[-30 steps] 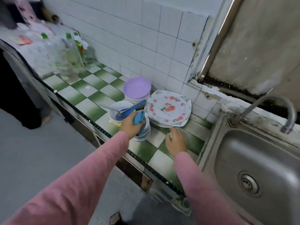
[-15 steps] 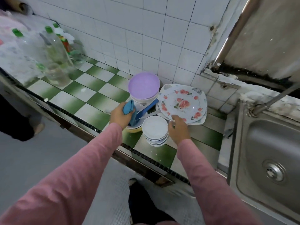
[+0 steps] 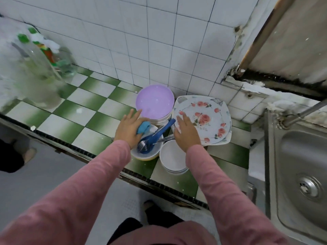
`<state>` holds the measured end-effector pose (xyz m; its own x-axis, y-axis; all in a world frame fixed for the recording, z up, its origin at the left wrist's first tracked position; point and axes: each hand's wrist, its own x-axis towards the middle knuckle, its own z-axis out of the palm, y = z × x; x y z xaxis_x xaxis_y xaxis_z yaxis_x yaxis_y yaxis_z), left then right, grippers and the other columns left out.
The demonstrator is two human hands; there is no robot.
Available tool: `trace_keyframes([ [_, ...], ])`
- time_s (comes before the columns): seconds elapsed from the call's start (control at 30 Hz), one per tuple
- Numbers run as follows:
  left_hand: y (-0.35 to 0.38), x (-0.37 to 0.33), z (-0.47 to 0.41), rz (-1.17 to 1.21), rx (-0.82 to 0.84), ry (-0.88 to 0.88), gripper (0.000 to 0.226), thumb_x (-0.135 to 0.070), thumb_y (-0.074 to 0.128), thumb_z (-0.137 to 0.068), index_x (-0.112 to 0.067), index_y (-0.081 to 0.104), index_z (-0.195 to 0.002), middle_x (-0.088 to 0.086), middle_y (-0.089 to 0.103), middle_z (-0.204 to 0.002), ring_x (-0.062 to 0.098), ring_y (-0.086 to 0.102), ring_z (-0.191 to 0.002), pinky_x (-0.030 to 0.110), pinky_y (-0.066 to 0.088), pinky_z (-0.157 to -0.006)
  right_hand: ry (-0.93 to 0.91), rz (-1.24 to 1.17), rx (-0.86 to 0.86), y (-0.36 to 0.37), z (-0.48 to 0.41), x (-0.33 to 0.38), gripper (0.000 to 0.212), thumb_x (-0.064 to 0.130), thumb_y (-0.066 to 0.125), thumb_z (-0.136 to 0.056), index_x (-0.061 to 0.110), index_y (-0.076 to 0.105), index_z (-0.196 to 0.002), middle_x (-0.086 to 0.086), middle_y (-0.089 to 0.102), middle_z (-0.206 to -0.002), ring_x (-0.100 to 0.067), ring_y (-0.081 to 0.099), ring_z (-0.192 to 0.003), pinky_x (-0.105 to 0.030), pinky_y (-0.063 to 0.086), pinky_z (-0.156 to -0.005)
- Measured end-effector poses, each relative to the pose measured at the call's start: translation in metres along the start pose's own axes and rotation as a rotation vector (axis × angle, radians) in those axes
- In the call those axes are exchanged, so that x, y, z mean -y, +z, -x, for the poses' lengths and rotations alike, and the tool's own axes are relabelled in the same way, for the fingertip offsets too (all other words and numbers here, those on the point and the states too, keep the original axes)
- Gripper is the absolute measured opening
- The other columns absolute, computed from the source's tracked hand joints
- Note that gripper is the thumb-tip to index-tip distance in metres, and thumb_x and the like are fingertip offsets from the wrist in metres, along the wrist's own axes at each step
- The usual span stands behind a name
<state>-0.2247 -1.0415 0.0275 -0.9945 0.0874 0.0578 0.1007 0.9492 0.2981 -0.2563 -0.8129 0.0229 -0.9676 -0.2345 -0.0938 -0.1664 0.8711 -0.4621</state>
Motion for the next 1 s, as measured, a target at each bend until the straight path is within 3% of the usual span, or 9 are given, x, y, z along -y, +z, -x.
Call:
trace_keyframes([
  [0.17, -0.002, 0.02, -0.013, -0.051, 0.07, 0.127, 0.046, -0.017, 0.07, -0.085, -0.023, 0.058, -0.129, 0.005, 0.034, -0.157, 0.04, 0.025, -0.145, 0.051, 0.02, -0.119, -0.028, 0.167, 0.076, 0.014, -0.007, 0.022, 0.056, 0.03, 0.04, -0.105, 0.017, 0.024, -0.157, -0.004, 0.015, -0.167, -0.026, 0.014, -0.153, -0.041, 0.016, -0.124],
  [0.3, -0.008, 0.035, -0.022, 0.112, 0.149, 0.123, 0.047, -0.007, 0.064, -0.089, -0.018, 0.054, -0.134, 0.003, 0.038, -0.155, 0.031, 0.028, -0.146, 0.046, 0.028, -0.117, -0.078, 0.27, 0.087, 0.019, -0.012, 0.039, 0.054, 0.034, 0.041, -0.105, 0.02, 0.028, -0.156, 0.0, 0.025, -0.164, -0.026, 0.016, -0.152, -0.043, 0.015, -0.124],
  [0.47, -0.018, 0.054, -0.027, 0.209, 0.199, 0.116, 0.047, -0.016, 0.067, -0.089, -0.022, 0.051, -0.133, 0.003, 0.057, -0.134, 0.029, 0.059, -0.11, 0.036, 0.048, -0.092, -0.064, 0.392, 0.133, 0.028, -0.017, 0.057, 0.046, 0.036, 0.044, -0.104, 0.027, 0.042, -0.149, 0.003, 0.038, -0.158, -0.025, 0.023, -0.149, -0.046, 0.017, -0.121],
  [0.6, -0.026, 0.062, -0.033, 0.234, 0.213, 0.157, 0.039, -0.019, 0.064, -0.09, -0.023, 0.055, -0.127, 0.004, 0.063, -0.124, 0.029, 0.06, -0.1, 0.032, 0.046, -0.085, -0.079, 0.479, 0.155, 0.036, -0.019, 0.07, 0.039, 0.035, 0.053, -0.1, 0.028, 0.057, -0.138, -0.002, 0.048, -0.145, -0.029, 0.036, -0.136, -0.043, 0.026, -0.114],
  [0.77, -0.033, 0.068, -0.04, 0.287, 0.236, 0.187, 0.031, -0.02, 0.06, -0.092, -0.02, 0.057, -0.123, 0.008, 0.065, -0.118, 0.031, 0.06, -0.099, 0.038, 0.049, -0.086, -0.048, 0.59, 0.18, 0.053, -0.021, 0.082, 0.041, 0.035, 0.06, -0.096, 0.024, 0.061, -0.135, -0.005, 0.048, -0.141, -0.031, 0.036, -0.134, -0.043, 0.026, -0.116],
  [0.9, -0.035, 0.072, -0.046, 0.348, 0.276, 0.136, 0.028, -0.021, 0.058, -0.094, -0.022, 0.056, -0.122, 0.009, 0.067, -0.111, 0.032, 0.061, -0.096, 0.045, 0.053, -0.083, -0.03, 0.651, 0.186, 0.059, -0.022, 0.087, 0.043, 0.032, 0.065, -0.093, 0.021, 0.061, -0.135, -0.005, 0.049, -0.138, -0.03, 0.039, -0.132, -0.043, 0.028, -0.114],
  [1.0, -0.033, 0.074, -0.05, 0.429, 0.294, 0.041, 0.025, -0.029, 0.06, -0.094, -0.026, 0.056, -0.119, 0.007, 0.067, -0.105, 0.03, 0.062, -0.091, 0.039, 0.054, -0.079, -0.008, 0.663, 0.178, 0.06, -0.024, 0.088, 0.041, 0.027, 0.062, -0.095, 0.019, 0.06, -0.135, -0.006, 0.049, -0.137, -0.031, 0.038, -0.131, -0.042, 0.028, -0.113],
])
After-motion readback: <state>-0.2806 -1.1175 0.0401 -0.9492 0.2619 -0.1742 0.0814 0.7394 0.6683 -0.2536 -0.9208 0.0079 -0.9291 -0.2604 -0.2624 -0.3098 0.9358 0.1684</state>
